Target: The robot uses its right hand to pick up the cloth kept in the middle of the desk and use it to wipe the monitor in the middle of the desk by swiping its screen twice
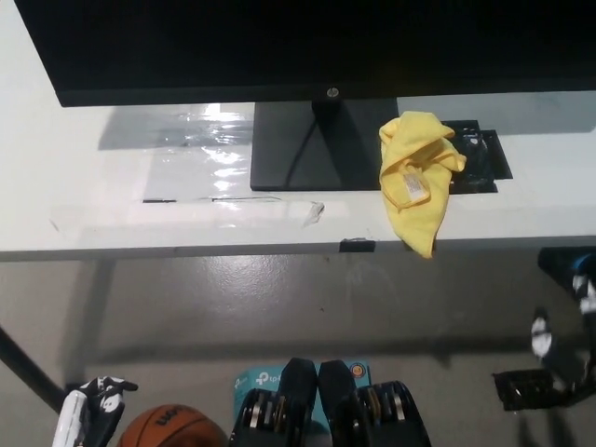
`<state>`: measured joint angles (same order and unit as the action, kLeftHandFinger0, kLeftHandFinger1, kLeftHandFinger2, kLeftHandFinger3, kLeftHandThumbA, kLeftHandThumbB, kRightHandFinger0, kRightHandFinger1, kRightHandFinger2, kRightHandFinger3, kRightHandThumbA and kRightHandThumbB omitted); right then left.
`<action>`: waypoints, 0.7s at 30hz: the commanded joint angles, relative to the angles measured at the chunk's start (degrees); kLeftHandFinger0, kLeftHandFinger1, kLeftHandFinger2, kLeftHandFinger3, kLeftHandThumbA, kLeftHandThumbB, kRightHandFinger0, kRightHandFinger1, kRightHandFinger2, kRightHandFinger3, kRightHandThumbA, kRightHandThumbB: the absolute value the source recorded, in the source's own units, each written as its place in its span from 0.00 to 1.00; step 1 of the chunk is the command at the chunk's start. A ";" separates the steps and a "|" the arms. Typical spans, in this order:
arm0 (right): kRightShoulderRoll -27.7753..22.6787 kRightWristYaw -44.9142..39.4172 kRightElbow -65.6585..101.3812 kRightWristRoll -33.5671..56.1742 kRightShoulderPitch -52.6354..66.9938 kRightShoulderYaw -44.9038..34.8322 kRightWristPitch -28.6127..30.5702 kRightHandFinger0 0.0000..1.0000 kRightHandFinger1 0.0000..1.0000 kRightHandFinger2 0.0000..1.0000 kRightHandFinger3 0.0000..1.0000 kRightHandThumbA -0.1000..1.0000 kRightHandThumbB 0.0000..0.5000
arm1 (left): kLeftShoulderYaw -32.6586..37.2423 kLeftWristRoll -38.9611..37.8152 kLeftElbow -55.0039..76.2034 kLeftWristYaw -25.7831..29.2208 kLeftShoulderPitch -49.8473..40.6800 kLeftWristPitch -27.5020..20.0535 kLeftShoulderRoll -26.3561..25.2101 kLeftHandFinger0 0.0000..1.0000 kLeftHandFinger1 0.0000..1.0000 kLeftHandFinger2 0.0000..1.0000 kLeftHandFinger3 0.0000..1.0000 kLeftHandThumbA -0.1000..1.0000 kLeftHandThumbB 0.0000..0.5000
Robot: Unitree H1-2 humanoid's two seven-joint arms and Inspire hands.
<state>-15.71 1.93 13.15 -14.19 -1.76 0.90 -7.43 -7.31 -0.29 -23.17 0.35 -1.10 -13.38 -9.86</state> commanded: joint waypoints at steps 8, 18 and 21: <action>-6.49 -7.25 9.70 0.53 -22.12 -0.71 -7.49 0.89 1.00 1.00 1.00 0.25 0.72 | -0.08 -0.80 1.37 -0.42 -0.16 -0.96 -0.25 0.00 0.00 0.00 0.16 0.48 1.00; -6.72 -12.00 -2.06 -1.59 -31.34 5.49 -10.66 1.00 1.00 1.00 1.00 0.32 0.78 | 0.32 -0.10 0.31 -0.70 0.52 -2.49 -1.13 0.00 0.00 0.00 0.14 0.50 1.00; -5.65 -12.83 -6.65 -0.50 -32.72 6.80 -10.51 1.00 1.00 1.00 1.00 0.33 0.83 | 0.23 -0.13 0.38 -0.56 0.51 -2.28 -1.03 0.00 0.00 0.00 0.13 0.50 1.00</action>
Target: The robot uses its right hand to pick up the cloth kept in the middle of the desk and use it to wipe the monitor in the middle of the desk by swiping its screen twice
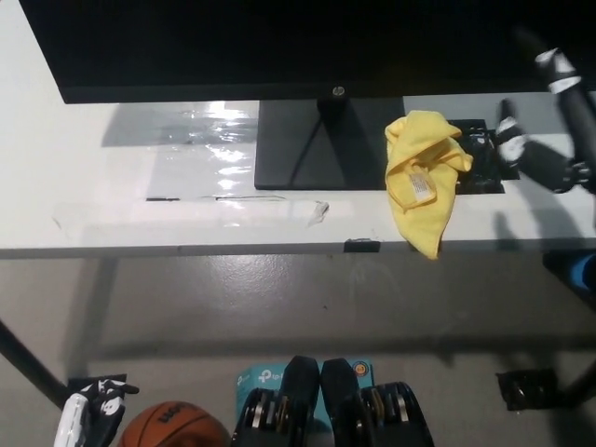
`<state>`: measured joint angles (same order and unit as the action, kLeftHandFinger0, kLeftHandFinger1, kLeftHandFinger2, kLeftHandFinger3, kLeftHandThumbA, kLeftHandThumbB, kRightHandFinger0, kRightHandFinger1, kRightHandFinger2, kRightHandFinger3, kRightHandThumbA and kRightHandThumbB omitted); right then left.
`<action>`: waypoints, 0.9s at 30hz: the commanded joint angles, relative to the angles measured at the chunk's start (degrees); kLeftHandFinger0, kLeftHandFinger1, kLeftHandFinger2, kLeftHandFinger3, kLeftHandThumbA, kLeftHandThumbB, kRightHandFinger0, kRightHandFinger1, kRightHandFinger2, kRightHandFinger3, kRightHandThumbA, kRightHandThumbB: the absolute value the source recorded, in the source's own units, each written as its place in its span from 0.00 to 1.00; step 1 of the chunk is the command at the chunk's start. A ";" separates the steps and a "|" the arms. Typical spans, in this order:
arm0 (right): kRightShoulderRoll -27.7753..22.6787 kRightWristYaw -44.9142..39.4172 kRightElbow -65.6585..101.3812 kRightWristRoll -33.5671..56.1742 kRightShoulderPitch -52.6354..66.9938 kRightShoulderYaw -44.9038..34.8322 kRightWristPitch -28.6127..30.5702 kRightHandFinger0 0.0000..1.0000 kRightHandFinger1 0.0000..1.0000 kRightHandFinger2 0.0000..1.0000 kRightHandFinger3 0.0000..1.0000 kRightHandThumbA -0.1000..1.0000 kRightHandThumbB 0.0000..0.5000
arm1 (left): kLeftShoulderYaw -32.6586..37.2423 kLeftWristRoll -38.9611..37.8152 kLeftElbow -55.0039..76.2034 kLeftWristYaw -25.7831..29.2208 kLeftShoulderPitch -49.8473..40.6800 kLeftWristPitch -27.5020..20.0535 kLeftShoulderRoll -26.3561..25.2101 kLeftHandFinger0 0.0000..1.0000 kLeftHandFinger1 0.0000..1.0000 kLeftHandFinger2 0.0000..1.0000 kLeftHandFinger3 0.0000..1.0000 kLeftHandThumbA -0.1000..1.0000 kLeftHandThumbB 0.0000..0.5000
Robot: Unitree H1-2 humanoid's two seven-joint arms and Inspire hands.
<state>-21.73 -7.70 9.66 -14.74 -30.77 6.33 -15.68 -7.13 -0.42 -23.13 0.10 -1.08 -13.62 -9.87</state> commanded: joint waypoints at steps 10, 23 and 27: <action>5.68 -3.64 -17.15 -1.96 -8.38 6.74 -2.94 1.00 1.00 1.00 1.00 0.43 0.86 | 0.29 0.61 1.11 -0.27 0.32 -1.16 -1.00 0.00 0.00 0.00 0.10 0.50 1.00; 8.67 0.95 -30.84 -8.72 -16.51 11.40 0.56 1.00 1.00 1.00 1.00 0.53 0.92 | 1.47 1.16 1.21 -0.99 0.15 -1.33 -1.02 0.00 0.00 0.00 0.09 0.52 1.00; 7.23 1.32 -33.16 -11.66 -17.46 13.79 0.01 1.00 1.00 1.00 1.00 0.56 0.94 | 1.99 1.36 1.62 -1.22 0.21 -1.02 -1.45 0.00 0.00 0.00 0.08 0.52 1.00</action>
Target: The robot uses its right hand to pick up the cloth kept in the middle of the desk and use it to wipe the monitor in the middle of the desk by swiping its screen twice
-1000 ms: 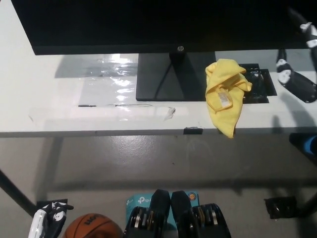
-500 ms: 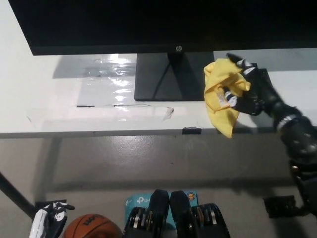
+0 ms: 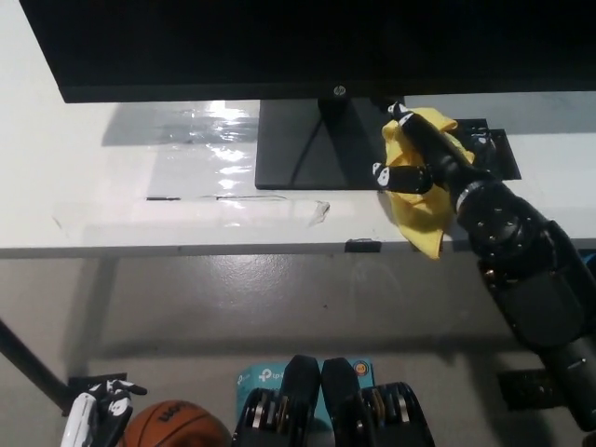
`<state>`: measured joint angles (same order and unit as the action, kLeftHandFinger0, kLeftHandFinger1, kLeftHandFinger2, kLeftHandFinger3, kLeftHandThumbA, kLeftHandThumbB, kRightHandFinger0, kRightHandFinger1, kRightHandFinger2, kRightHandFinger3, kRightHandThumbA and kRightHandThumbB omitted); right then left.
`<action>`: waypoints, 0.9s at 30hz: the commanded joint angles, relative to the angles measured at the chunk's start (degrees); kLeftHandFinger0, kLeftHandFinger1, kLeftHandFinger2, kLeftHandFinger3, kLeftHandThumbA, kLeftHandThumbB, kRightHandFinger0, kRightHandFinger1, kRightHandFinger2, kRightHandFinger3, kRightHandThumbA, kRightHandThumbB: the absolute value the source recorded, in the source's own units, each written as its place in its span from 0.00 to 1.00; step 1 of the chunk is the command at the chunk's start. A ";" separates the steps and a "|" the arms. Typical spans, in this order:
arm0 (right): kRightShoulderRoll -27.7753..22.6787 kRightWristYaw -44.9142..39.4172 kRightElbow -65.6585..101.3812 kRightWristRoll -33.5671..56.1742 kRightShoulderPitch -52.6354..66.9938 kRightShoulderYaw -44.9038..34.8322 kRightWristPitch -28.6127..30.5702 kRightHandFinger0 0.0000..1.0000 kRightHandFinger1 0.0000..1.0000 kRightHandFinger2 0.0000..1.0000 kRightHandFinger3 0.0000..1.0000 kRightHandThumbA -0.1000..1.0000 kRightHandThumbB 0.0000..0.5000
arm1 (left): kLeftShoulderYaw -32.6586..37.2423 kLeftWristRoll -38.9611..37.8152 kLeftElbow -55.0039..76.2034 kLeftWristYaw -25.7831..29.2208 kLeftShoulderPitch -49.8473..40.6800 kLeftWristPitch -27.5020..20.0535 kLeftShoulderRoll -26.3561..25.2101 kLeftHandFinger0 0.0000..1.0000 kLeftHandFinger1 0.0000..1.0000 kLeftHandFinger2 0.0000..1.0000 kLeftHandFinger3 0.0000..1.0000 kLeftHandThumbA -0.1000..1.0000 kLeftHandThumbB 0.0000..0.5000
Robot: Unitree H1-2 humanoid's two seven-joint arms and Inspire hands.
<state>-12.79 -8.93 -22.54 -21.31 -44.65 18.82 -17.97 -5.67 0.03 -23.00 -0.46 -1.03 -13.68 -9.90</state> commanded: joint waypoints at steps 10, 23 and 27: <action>-5.72 4.91 -2.82 -13.37 -4.48 6.43 2.58 1.00 1.00 1.00 1.00 0.60 1.00 | 1.38 2.02 1.48 -0.56 0.99 -1.50 -2.50 0.00 0.00 0.00 0.08 0.56 1.00; -8.37 -0.99 -3.17 -17.49 -6.16 9.85 1.10 1.00 1.00 1.00 1.00 0.18 0.77 | 1.98 1.72 1.75 -1.69 2.40 -1.77 -3.52 0.00 0.00 0.01 0.13 0.57 1.00; -8.32 -9.42 -2.24 -16.30 -6.68 11.42 -3.20 1.00 1.00 1.00 1.00 0.09 0.78 | 2.08 1.44 2.75 -2.24 2.61 -0.89 -3.53 0.00 0.00 0.00 0.14 0.54 1.00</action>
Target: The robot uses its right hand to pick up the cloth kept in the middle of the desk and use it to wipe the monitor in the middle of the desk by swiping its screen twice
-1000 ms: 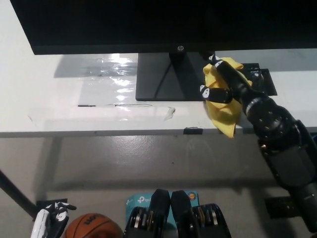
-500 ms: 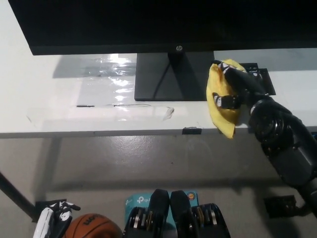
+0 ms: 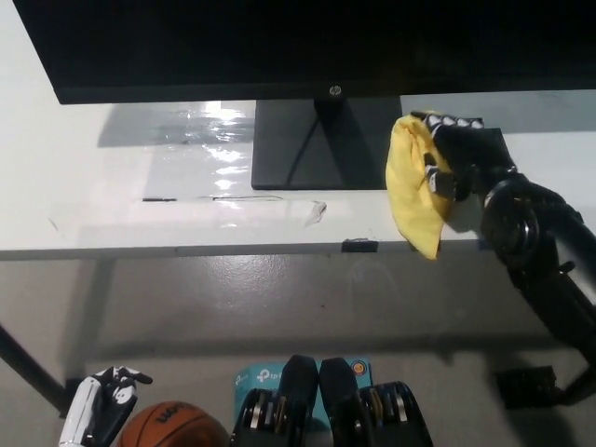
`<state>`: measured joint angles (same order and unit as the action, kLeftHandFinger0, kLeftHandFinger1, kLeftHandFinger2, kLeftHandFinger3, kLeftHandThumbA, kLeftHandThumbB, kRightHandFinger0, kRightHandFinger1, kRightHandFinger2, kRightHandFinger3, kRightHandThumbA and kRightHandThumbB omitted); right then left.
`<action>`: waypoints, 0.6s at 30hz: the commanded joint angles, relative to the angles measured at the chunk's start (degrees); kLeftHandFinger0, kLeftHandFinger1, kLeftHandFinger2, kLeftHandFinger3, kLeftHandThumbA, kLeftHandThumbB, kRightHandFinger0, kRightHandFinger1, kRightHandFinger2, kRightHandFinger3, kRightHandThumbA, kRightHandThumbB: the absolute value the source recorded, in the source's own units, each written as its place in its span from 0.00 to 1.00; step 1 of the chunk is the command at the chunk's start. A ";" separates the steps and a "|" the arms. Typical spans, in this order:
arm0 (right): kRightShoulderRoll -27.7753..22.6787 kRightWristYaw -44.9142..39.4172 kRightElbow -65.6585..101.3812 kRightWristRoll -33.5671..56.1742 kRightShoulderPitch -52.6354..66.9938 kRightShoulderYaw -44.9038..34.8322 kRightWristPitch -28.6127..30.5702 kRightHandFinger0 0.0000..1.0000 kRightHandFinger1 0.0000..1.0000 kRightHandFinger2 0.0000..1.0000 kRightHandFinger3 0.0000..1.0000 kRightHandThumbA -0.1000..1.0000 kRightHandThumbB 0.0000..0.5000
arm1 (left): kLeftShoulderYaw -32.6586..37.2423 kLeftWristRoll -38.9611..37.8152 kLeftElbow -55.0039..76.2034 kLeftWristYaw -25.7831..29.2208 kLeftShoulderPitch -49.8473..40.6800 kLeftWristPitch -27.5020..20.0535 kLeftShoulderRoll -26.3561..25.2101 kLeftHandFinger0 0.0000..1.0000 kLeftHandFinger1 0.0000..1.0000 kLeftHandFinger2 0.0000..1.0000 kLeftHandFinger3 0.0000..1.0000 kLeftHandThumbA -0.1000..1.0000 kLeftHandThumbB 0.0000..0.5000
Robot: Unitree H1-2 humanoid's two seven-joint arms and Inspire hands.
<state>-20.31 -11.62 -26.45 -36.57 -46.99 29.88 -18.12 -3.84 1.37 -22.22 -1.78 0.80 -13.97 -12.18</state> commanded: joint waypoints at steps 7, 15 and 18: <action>-0.21 -19.62 0.53 -4.61 -5.97 6.91 -8.81 1.00 1.00 1.00 1.00 0.24 0.87 | 0.62 0.69 2.34 -1.32 1.36 -1.08 -2.02 0.00 0.00 0.00 0.15 0.57 1.00; -1.76 -29.69 -3.82 -6.29 -7.94 12.04 -8.78 1.00 1.00 1.00 1.00 0.43 1.00 | 0.47 0.75 2.39 -0.83 2.26 -0.84 -1.79 0.00 0.00 0.00 0.08 0.60 1.00; -2.45 -32.13 -5.93 -7.53 -9.04 14.33 -8.80 1.00 1.00 1.00 1.00 0.45 1.00 | 0.09 0.02 2.75 -0.99 2.52 -0.08 -1.78 0.00 0.00 0.00 0.04 0.58 1.00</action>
<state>-20.77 -29.16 -28.13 -41.13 -51.81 39.76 -23.57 -3.66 1.52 -22.13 -1.87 1.43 -13.96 -12.46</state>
